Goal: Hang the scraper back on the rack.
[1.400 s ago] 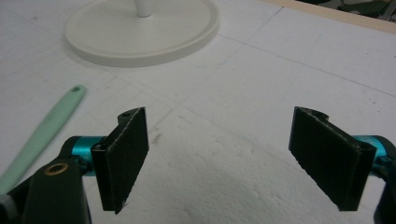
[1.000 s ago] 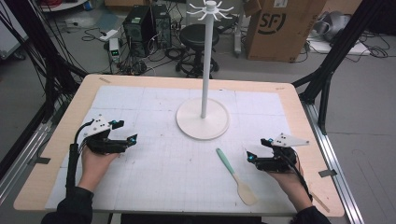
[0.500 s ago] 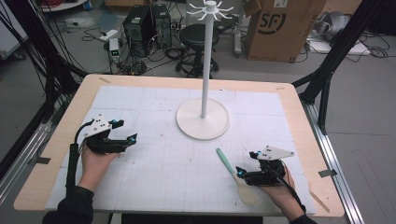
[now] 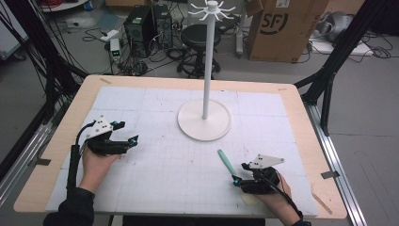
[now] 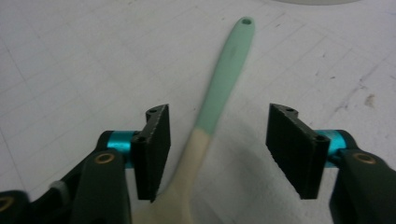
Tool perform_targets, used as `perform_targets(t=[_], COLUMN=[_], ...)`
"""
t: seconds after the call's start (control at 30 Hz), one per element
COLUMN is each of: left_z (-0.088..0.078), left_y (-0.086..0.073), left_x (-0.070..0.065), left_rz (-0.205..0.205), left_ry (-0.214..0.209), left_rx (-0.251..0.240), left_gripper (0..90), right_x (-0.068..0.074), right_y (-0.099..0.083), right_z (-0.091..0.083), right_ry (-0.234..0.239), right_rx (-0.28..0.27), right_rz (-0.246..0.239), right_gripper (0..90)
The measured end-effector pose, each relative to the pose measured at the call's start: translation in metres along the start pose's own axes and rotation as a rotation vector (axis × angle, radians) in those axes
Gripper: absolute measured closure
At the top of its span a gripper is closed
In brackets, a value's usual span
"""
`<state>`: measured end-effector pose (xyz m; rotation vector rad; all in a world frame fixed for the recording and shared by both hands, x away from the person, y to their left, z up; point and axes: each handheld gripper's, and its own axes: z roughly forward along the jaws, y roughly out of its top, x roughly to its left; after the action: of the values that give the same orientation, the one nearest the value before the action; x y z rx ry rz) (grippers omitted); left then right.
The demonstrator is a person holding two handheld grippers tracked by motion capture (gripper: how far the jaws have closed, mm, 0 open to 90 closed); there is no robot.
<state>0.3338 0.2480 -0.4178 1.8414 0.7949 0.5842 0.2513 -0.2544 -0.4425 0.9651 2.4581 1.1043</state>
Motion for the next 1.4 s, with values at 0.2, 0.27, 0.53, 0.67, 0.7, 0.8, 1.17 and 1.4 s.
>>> perform_targets(t=[0.2, 0.27, 0.53, 0.67, 0.7, 0.8, 1.17, 1.4], left_z=[0.0, 0.0, 0.0003, -0.0001, -0.0001, -0.0001, 0.0017, 0.0025], left_y=[-0.0001, -0.0001, 0.0002, 0.0003, 0.0002, 0.0, -0.0004, -0.0002], left_x=[0.0001, 0.0, -0.0011, -0.0006, -0.0004, 0.0001, -0.0013, -0.002], left_rz=[0.008, 0.006, 0.008, 0.01, 0.01, 0.012, 0.011, 0.015], left_ry=[0.006, 0.008, 0.006, 0.008, 0.008, 0.01, 0.005, 0.005], left_rx=[0.005, 0.004, 0.004, 0.004, 0.004, 0.007, 0.01, 0.01], left_gripper=[23.2, 23.3, 23.8, 24.0, 24.2, 24.2, 24.5, 24.6], right_x=[0.0043, 0.0062, 0.0065, 0.0061, 0.0054, 0.0041, 0.0004, -0.0015], right_y=[0.0, 0.0003, 0.0014, 0.0027, 0.003, 0.0041, 0.0024, 0.0061], right_z=[0.0027, 0.0026, 0.0025, 0.0023, 0.0024, 0.0022, 0.0024, 0.0025], right_ry=[0.011, 0.014, 0.014, 0.009, 0.01, 0.012, 0.007, 0.013], right_rx=[0.03, 0.033, 0.041, 0.048, 0.047, 0.052, 0.05, 0.074], right_rz=[-0.02, -0.022, 0.027, 0.046, 0.051, 0.057, 0.076, 0.087], right_gripper=[58.4, 64.6, 77.0, 78.6, 79.1, 80.7, 79.0, 81.3])
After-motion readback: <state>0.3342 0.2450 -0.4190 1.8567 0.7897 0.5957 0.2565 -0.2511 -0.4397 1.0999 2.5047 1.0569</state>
